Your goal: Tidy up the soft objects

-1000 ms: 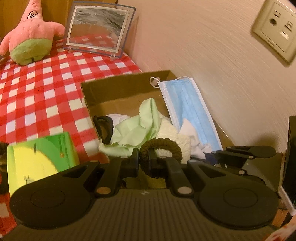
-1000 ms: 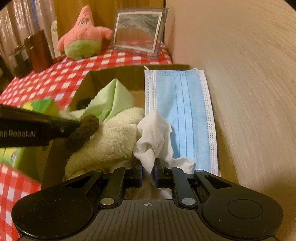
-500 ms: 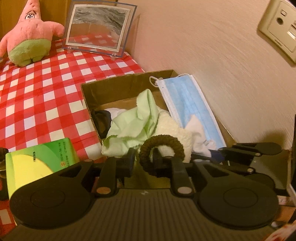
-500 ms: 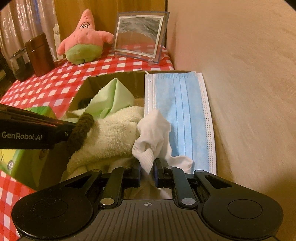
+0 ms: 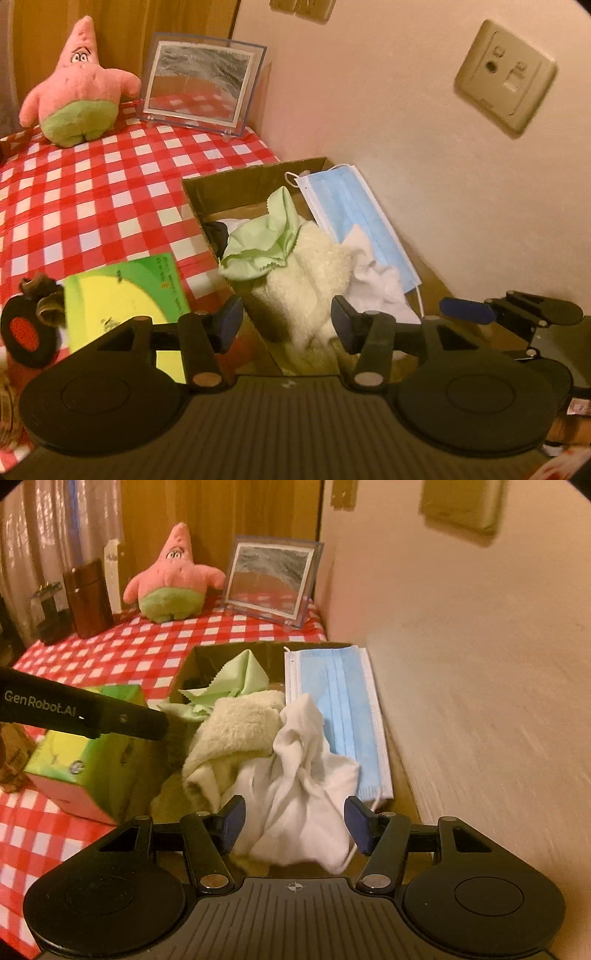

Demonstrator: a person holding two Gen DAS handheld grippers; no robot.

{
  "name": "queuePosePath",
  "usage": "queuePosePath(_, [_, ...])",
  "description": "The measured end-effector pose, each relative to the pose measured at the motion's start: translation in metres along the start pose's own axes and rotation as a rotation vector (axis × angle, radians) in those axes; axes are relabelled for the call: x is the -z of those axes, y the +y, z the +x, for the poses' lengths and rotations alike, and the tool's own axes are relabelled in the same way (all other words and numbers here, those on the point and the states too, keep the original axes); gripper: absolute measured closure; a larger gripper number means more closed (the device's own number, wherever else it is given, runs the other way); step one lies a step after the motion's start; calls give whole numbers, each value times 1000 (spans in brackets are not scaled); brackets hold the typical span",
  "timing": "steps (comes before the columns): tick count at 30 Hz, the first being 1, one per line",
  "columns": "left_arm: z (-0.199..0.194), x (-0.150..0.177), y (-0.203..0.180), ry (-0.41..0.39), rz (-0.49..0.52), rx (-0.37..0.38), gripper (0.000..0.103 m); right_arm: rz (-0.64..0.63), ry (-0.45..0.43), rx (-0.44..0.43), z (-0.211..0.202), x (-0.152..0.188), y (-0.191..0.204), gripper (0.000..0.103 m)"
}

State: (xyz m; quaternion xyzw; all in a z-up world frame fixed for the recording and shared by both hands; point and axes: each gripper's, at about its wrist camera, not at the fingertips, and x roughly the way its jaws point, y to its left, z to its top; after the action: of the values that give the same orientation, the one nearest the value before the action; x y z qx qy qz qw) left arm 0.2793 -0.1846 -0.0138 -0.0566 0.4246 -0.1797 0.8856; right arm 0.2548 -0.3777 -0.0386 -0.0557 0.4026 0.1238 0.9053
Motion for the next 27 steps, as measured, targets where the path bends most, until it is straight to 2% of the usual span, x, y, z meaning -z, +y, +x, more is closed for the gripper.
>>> queuePosePath(7, [-47, 20, 2, -44, -19, -12, 52, 90, -28, 19, -43, 11, 2, 43])
queuePosePath(14, [-98, 46, 8, -92, -49, -41, 45, 177, -44, -11, -82, 22, 14, 43])
queuePosePath(19, [-134, 64, 12, -124, -37, -99, 34, 209, -60, -28, -105, 27, 29, 43])
queuePosePath(23, [-156, 81, 22, -129, -49, -136, 30, 223, -72, -45, -119, 29, 44, 42])
queuePosePath(25, [-168, 91, 31, -133, -63, -166, 22, 222, -76, -61, -124, 29, 51, 42])
queuePosePath(27, [-178, 98, 40, -137, -76, -200, 19, 215, -82, -73, -129, 29, 59, 42])
